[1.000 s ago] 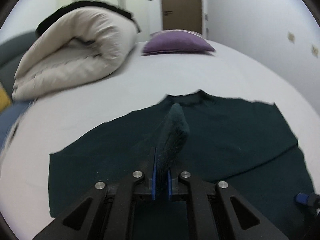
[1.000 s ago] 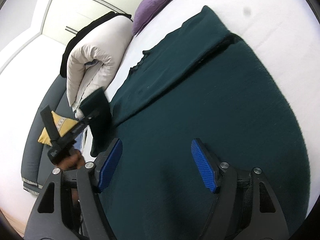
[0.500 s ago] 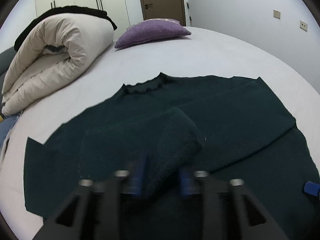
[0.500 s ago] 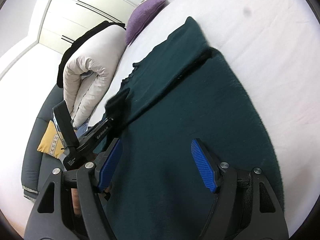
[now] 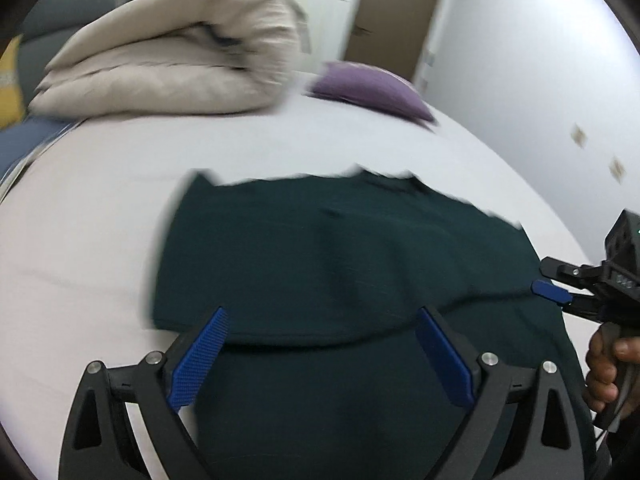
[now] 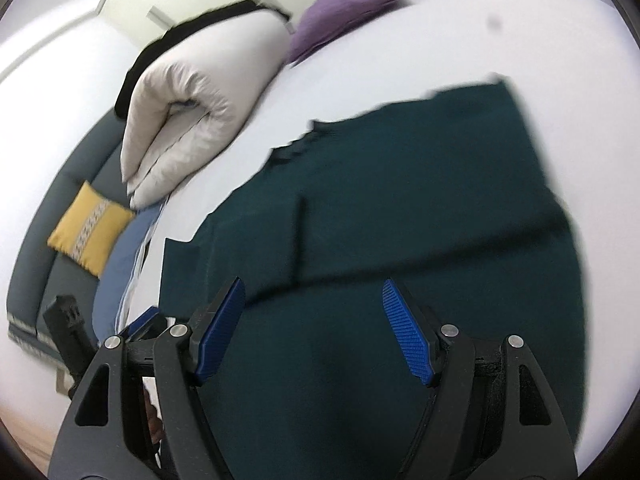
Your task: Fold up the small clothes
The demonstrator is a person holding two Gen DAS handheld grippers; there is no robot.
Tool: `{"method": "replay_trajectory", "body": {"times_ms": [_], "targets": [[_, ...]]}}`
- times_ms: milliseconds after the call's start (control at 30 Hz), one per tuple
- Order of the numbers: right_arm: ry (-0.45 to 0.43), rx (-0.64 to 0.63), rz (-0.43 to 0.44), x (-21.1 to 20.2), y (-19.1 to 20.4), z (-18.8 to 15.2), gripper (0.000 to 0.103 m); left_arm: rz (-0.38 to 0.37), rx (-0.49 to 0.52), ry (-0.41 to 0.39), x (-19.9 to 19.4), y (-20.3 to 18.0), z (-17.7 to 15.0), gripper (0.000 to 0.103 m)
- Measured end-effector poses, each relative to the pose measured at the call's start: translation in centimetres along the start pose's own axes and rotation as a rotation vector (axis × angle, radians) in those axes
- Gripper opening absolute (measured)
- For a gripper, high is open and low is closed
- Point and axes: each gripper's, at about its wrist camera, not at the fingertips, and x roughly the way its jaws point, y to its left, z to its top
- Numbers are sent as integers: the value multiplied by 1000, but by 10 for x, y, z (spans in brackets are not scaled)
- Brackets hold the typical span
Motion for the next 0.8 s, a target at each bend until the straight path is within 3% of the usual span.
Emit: {"method": "replay_trajectory", "body": {"times_ms": [133,233,300,333,367,433,467,600,800], "targets": [[86,-45,-82,62,23,27,70,32,-123,-25,-9,57,6,91],[150,-24,-125,100,23,38,58,45,-174,-35,-13,82,7,89],[141,-45,-145,109,27,40,55,49,-194,-36,-11,94,7,89],[144,-70,-159,112,31,42,45,48,-208,-35,-9,99,6,89],[152,-89,-168,114,34,43,28,46,-223,-35,-8,104,5,89],[158,-115,-174,112,37,43,11,25,-255,-35,-3,113,6,89],[144,-137,-179,107,38,43,8,12,-272,-35,0,116,8,89],[80,-176,-163,76,49,43,7,-15,-328,-26,9,125,13,89],[-24,-203,-158,22,49,49,7,6,-309,-10,26,123,29,89]]}}
